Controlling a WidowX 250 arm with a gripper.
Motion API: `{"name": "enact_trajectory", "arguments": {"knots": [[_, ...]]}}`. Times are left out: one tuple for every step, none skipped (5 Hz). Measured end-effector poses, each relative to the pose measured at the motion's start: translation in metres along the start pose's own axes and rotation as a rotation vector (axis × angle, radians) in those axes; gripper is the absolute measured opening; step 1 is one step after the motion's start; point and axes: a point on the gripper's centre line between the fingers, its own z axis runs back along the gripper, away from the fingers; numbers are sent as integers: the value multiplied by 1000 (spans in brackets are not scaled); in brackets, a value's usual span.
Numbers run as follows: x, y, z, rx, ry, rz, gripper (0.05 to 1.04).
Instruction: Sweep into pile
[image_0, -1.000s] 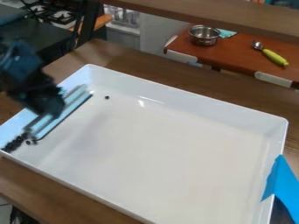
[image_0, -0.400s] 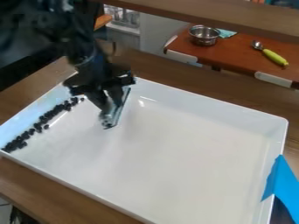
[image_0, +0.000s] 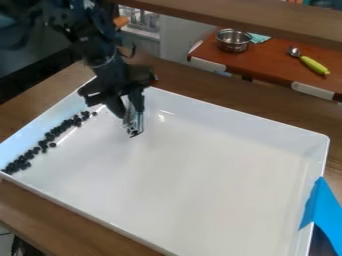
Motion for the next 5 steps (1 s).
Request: {"name": "enact_trajectory", "arguments": {"knots": [[10,3,-8,13,0,66,351],[16,5,-15,40,-7,108,351],[15,4,-24,75,-36,114,351],[14,11,-28,113,-79,130,351],[5,22,-31,156,-89,157,351]]}}
